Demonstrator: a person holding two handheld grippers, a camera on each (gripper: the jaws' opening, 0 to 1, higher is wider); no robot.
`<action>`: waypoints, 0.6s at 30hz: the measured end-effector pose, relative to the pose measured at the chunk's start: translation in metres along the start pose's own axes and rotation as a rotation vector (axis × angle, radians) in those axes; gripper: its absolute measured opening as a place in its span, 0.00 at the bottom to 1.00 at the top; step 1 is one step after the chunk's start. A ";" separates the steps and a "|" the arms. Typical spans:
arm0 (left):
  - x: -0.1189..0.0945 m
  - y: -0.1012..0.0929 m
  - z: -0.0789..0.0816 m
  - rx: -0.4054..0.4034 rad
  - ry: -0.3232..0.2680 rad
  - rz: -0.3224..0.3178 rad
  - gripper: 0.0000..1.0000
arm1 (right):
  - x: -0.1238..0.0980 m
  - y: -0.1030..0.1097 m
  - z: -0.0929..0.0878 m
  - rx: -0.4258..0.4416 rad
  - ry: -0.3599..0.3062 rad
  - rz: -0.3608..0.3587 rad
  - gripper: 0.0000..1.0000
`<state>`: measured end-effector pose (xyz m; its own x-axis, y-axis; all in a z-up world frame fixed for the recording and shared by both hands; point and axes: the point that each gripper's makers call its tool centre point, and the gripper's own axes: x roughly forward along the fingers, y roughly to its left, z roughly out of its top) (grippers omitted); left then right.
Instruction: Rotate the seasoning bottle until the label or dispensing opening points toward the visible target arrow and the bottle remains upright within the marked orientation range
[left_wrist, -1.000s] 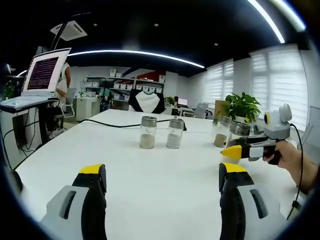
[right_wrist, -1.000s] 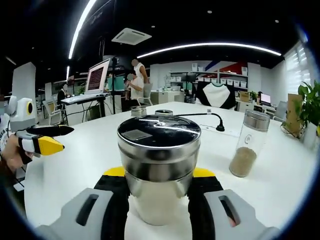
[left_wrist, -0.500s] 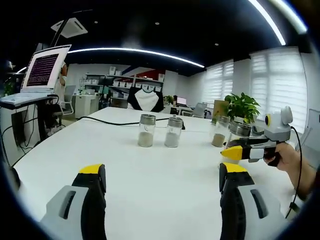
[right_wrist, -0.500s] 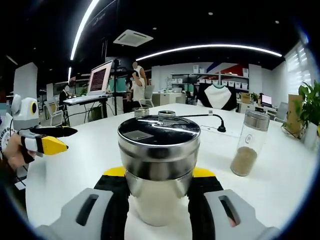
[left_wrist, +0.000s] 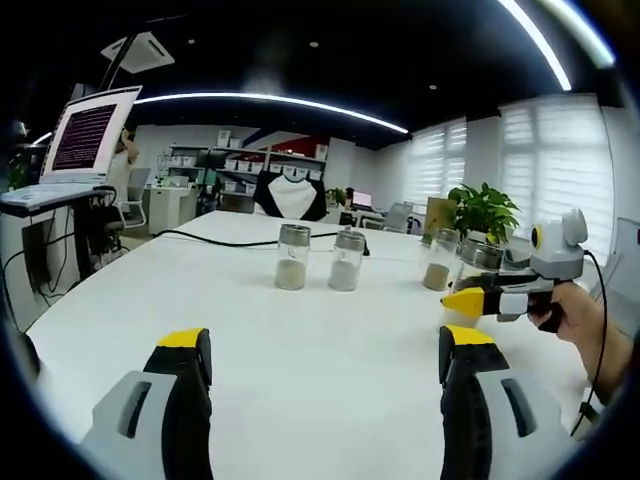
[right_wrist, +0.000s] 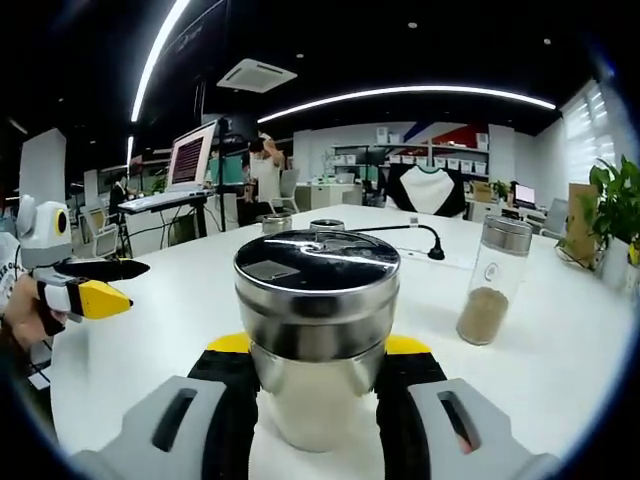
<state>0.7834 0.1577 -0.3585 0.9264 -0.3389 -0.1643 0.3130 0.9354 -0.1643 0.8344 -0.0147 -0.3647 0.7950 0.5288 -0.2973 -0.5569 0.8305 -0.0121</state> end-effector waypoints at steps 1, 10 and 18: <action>0.000 0.001 0.000 -0.006 0.000 0.001 0.99 | 0.000 -0.001 0.000 0.002 -0.003 -0.007 0.44; 0.001 -0.002 -0.001 -0.013 0.004 -0.008 0.99 | -0.001 -0.004 0.000 0.028 -0.009 -0.093 0.44; 0.001 -0.007 -0.001 0.003 0.007 -0.020 0.99 | -0.002 -0.007 0.000 0.048 -0.030 -0.171 0.44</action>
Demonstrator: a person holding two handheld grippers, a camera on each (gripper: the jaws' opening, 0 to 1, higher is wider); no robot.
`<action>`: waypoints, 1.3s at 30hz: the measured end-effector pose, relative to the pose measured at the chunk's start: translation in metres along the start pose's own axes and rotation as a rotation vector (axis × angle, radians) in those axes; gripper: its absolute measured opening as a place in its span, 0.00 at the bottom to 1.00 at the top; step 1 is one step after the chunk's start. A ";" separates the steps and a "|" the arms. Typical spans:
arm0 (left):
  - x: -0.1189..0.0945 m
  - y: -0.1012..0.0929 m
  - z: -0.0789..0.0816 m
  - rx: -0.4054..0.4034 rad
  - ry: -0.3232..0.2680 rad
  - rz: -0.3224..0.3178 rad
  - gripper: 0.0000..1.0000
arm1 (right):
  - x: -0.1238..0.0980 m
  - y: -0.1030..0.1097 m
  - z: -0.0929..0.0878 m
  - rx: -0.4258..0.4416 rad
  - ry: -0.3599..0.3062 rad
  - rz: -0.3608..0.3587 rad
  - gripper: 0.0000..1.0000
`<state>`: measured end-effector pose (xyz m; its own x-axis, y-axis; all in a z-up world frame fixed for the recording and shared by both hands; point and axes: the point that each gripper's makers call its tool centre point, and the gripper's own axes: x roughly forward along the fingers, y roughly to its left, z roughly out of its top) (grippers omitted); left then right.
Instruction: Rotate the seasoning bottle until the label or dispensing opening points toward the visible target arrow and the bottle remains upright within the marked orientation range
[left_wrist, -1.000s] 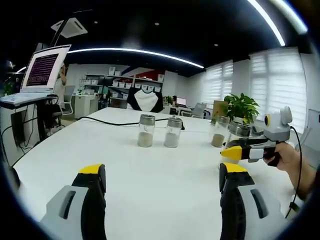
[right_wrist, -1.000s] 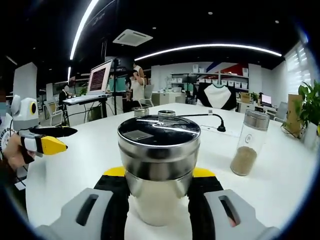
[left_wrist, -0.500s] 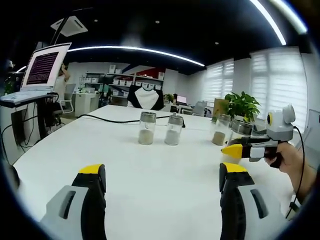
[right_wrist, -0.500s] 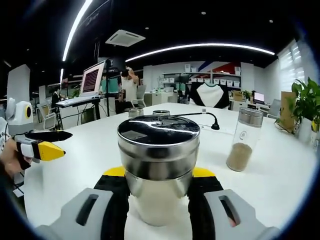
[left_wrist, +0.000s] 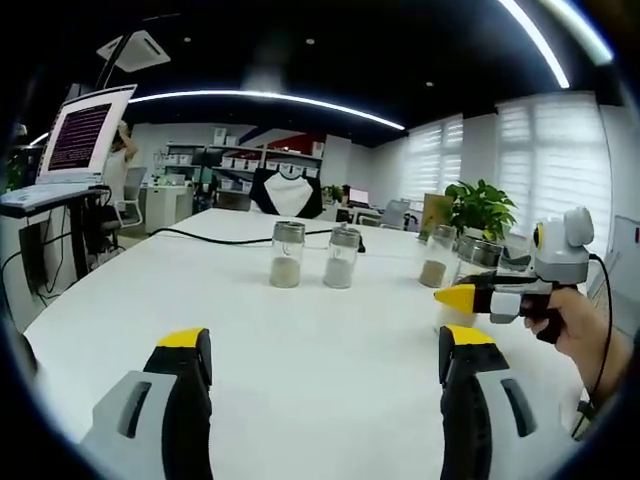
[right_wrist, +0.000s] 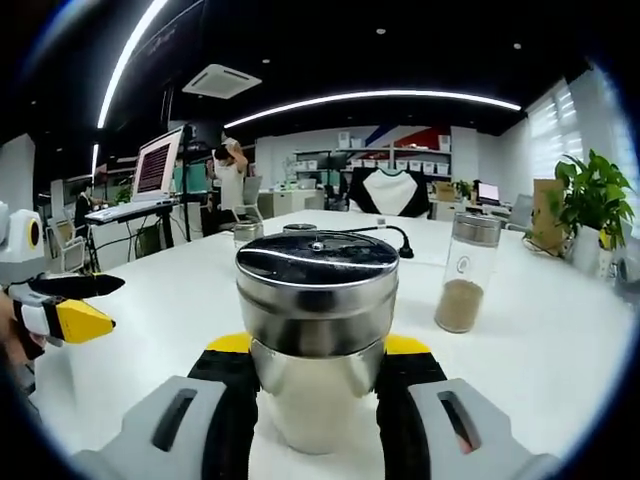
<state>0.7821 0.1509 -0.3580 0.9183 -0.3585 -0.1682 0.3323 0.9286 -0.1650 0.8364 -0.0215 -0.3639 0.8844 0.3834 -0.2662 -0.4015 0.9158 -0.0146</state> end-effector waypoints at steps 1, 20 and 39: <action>0.000 0.000 0.000 0.001 -0.001 0.000 0.99 | 0.000 0.000 0.000 0.002 -0.002 -0.004 0.44; 0.001 -0.001 0.004 -0.007 -0.008 0.006 1.00 | -0.002 -0.003 0.000 0.039 -0.006 -0.069 0.44; -0.002 -0.001 0.003 -0.011 -0.003 0.012 0.99 | -0.008 -0.006 0.000 0.013 -0.002 -0.045 0.57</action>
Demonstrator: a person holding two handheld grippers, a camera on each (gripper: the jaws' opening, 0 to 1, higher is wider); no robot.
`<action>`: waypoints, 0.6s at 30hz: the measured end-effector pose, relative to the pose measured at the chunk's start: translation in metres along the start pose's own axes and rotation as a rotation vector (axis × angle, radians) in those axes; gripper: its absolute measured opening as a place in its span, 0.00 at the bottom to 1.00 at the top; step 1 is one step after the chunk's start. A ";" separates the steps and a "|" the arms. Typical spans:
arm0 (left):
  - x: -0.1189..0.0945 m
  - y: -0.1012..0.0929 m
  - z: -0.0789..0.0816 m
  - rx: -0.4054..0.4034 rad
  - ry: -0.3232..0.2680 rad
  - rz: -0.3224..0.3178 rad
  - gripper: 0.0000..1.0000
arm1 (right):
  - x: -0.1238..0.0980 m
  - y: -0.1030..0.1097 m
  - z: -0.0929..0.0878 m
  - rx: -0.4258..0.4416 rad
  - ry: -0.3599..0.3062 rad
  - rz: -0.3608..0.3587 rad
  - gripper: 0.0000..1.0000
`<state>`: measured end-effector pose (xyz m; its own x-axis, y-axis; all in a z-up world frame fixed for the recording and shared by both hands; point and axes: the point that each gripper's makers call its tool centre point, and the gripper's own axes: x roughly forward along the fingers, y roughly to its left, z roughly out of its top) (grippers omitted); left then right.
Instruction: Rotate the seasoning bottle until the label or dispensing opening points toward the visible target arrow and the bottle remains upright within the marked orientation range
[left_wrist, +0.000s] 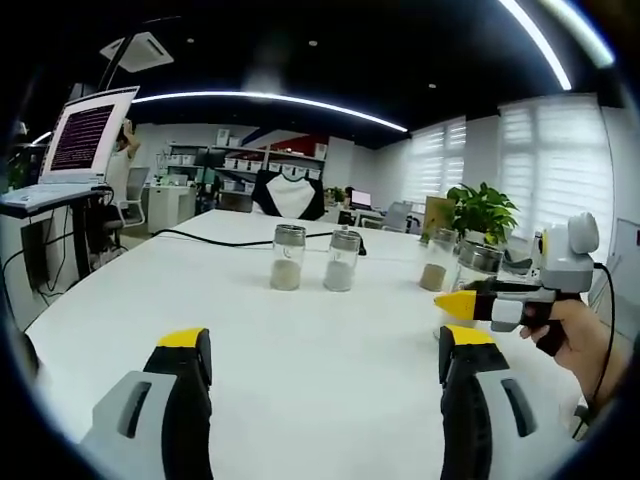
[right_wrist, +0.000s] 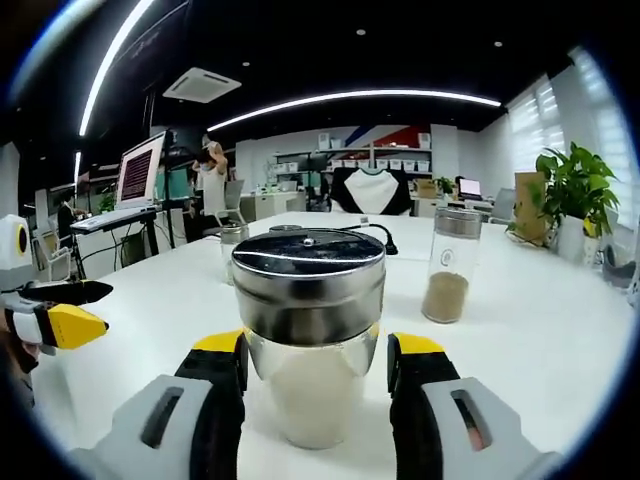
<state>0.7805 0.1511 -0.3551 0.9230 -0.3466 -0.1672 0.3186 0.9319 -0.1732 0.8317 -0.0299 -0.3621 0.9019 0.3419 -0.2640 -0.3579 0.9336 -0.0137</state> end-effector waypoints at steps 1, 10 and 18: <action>0.000 0.000 0.000 0.000 0.001 0.001 0.99 | 0.000 0.000 0.001 -0.007 -0.002 0.006 0.57; -0.001 0.001 -0.001 -0.002 0.002 0.004 0.99 | -0.003 0.003 -0.001 -0.057 -0.005 0.131 0.60; -0.002 0.001 -0.003 -0.006 0.008 0.003 0.99 | -0.006 0.007 0.004 -0.108 -0.023 0.299 0.64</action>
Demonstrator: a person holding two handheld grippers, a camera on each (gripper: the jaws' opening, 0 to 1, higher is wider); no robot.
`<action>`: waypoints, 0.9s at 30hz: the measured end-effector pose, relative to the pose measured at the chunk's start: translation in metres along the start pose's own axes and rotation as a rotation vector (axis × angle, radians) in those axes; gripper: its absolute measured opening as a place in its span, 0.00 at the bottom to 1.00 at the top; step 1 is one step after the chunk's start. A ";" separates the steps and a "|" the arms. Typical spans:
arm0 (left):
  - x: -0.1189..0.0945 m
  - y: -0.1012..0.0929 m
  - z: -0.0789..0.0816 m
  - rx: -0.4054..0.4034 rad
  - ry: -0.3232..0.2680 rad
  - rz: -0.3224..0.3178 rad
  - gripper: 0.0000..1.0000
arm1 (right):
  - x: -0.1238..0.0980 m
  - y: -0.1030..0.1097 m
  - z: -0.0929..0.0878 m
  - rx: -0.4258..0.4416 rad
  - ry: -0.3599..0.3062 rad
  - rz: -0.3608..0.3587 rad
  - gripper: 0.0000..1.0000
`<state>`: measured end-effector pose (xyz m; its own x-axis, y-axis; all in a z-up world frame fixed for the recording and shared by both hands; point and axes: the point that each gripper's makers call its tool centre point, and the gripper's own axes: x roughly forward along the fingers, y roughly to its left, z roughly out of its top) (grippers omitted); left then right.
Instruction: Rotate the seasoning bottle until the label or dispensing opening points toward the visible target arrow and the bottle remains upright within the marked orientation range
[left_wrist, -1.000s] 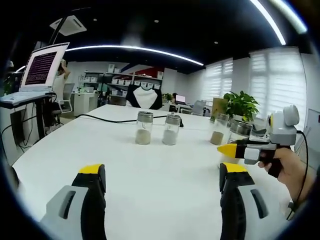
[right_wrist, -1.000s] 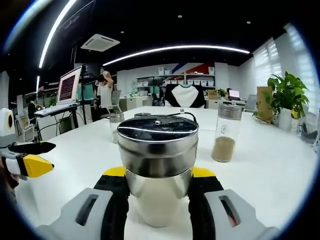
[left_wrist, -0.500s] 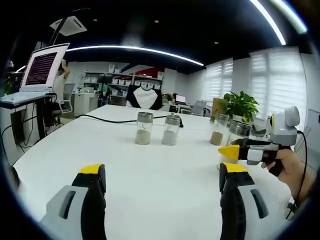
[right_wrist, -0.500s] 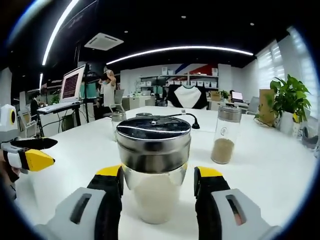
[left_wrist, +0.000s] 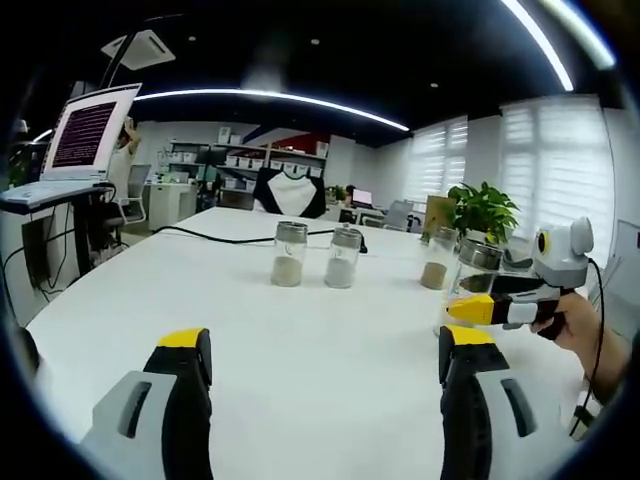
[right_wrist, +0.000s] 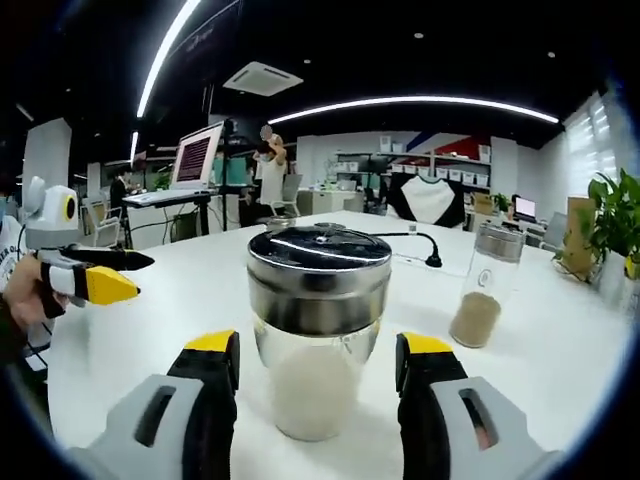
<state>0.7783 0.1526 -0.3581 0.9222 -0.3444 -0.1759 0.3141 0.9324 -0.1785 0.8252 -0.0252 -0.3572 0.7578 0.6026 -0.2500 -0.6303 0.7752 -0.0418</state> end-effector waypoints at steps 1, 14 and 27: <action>0.000 0.000 0.000 0.001 0.001 -0.001 0.99 | -0.002 -0.002 0.000 0.003 0.003 0.005 0.64; 0.000 -0.001 0.001 -0.004 -0.004 -0.007 0.99 | -0.003 0.017 0.002 -0.106 0.012 0.270 0.66; 0.001 0.003 0.002 0.007 0.006 -0.012 0.99 | 0.003 0.021 0.002 0.006 -0.019 0.408 0.63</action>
<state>0.7803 0.1557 -0.3571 0.9170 -0.3565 -0.1791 0.3272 0.9288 -0.1738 0.8149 -0.0066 -0.3568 0.4487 0.8645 -0.2267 -0.8790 0.4727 0.0626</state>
